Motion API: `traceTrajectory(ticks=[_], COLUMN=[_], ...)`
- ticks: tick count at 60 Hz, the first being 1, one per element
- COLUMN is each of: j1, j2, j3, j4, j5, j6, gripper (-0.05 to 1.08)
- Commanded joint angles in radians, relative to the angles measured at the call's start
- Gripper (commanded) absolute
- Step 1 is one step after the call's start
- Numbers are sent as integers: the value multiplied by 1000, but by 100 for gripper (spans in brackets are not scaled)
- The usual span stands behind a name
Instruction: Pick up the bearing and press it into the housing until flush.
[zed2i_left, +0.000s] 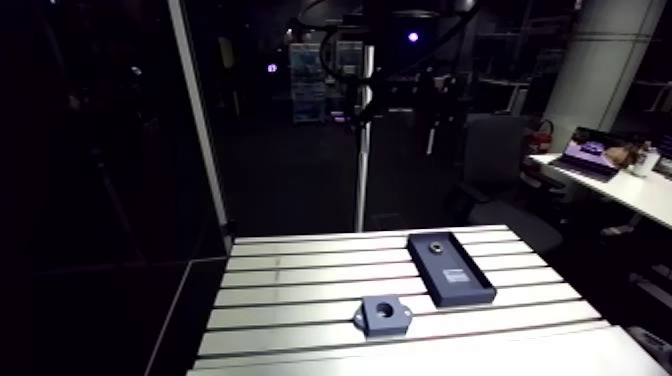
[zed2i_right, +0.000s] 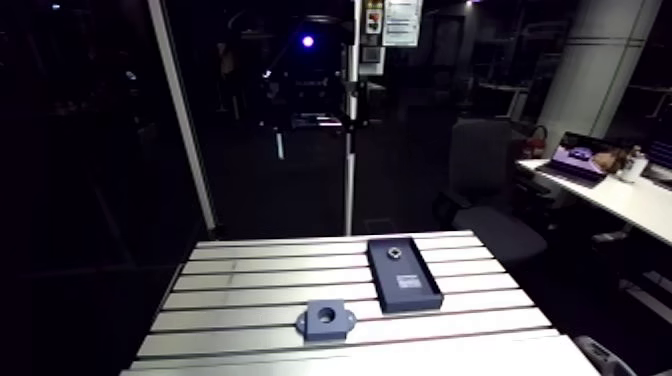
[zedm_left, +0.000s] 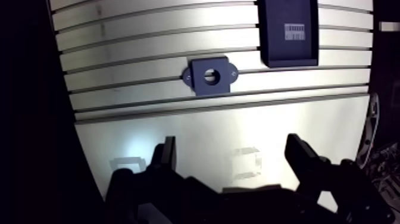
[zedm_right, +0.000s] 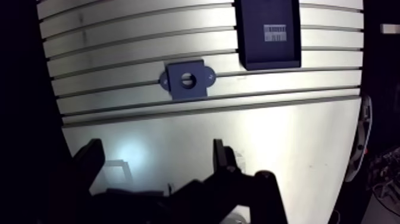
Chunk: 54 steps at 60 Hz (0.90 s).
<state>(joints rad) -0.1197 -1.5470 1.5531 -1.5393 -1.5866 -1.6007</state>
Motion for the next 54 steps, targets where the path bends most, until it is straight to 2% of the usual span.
traceTrajectory(ticks=[1,28,37,45,49,54], j1=[-11,-12,-14,-46,-85,-110], j2=[-3,1,6,9,9,9], j3=[34,31,29,28,26,23], j4=[17,16,9,-3,-13,-18], j5=[7,6,-5,-5,-2,1], j6=[-31,-31,-32,-35,-84,-116], gripper=[1,1,1,1,1,1])
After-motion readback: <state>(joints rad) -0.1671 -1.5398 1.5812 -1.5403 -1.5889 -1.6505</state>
